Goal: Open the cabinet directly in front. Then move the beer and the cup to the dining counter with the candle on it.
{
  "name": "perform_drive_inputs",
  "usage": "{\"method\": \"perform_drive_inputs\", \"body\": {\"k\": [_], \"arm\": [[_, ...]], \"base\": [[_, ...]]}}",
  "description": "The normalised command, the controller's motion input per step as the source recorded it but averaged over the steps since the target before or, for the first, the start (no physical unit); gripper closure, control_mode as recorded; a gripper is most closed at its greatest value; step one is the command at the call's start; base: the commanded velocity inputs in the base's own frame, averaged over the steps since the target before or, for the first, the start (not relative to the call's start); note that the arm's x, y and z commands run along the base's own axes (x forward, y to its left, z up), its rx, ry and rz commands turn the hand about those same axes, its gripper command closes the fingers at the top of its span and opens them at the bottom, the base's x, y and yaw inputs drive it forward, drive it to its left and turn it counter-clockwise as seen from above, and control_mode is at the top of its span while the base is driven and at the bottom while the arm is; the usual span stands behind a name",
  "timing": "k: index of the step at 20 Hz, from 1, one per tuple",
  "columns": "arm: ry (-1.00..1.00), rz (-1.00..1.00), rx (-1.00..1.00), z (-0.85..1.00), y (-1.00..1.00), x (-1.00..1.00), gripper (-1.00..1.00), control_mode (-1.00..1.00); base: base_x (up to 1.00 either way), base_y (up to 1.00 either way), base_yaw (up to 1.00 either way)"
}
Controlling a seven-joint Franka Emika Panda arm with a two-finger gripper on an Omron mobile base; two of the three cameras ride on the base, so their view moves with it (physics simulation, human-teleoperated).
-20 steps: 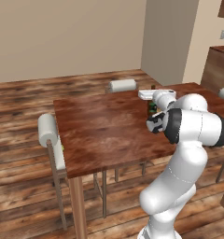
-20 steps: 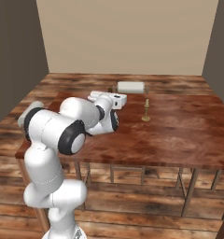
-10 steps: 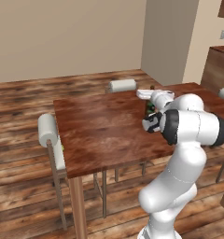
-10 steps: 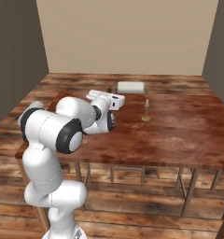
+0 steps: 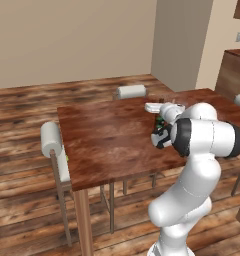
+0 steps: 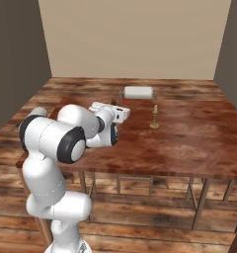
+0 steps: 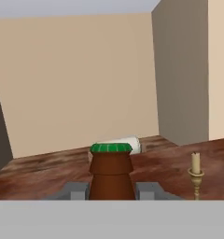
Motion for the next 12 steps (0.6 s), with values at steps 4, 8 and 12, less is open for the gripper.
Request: {"method": "perform_drive_inputs", "body": {"k": [4, 8, 12], "arm": [[-0.12, 0.06, 0.0, -0.21, 0.0, 0.0, 1.0, -1.0], [-0.23, 0.01, 0.0, -0.06, -0.02, 0.0, 1.0, -1.0], [-0.39, 0.03, 0.0, -0.25, 0.0, 0.0, 1.0, -1.0]], "base": [[0.0, 0.0, 0.0], [0.0, 0.0, 0.0], [0.0, 0.0, 0.0]]}}
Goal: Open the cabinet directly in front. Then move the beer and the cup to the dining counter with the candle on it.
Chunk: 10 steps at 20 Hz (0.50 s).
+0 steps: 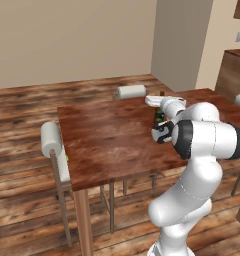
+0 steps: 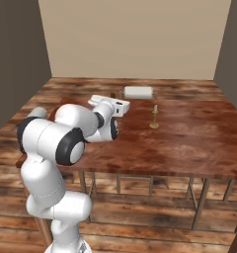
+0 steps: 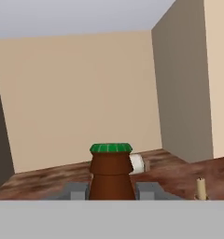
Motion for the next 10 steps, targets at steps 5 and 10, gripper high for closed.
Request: {"method": "perform_drive_inputs", "body": {"k": [5, 10], "arm": [[-0.4, 0.05, 0.0, -0.43, 0.0, 0.03, 1.0, -1.0], [-0.29, 0.04, 0.0, -0.39, 0.0, 0.03, 1.0, -1.0]], "base": [[0.0, 0.0, 0.0], [0.0, 0.0, 0.0]]}}
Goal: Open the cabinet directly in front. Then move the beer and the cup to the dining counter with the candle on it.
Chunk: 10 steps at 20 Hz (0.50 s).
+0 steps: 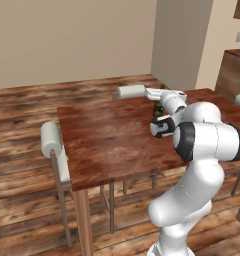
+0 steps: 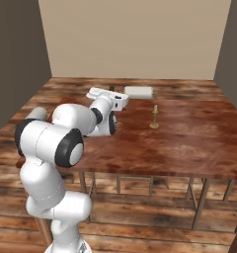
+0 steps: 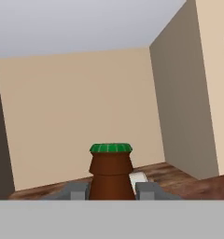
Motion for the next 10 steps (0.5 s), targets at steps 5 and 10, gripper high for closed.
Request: {"method": "perform_drive_inputs", "body": {"k": [5, 10], "arm": [[0.0, 0.01, 0.0, 0.0, 0.0, 0.0, 1.0, -1.0], [0.0, 0.02, -0.04, -0.49, -0.07, -0.22, 1.0, -1.0]], "base": [[0.0, 0.0, 0.0], [0.0, 0.0, 0.0]]}}
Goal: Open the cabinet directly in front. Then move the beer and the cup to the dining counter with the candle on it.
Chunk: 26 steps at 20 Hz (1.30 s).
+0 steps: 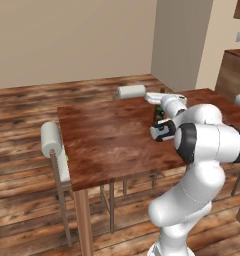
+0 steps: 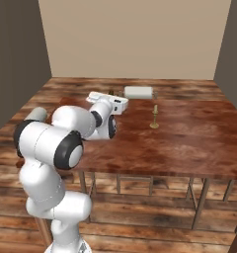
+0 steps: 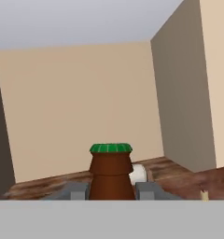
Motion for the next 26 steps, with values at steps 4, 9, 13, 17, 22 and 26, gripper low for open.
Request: {"method": "perform_drive_inputs", "body": {"k": [4, 9, 13, 17, 22, 26], "arm": [[0.0, 0.07, -0.02, -0.85, -0.4, -0.85, 1.0, -1.0], [0.0, 0.02, 0.0, -0.62, -0.33, -0.98, 1.0, -1.0], [-0.01, 0.0, 0.0, -0.05, -0.02, -0.43, 1.0, -1.0], [-0.02, 0.0, 0.0, 0.0, 0.0, -0.01, 1.0, -1.0], [-0.05, 0.0, 0.0, 0.0, 0.0, 0.0, 1.0, -1.0], [-0.14, 0.0, 0.0, -0.09, 0.0, 0.0, 1.0, -1.0]], "base": [[0.0, 0.0, 0.0], [0.0, 0.0, 0.0], [0.0, 0.0, 0.0], [0.0, 0.0, 0.0], [0.0, 0.0, 0.0], [0.0, 0.0, 0.0]]}}
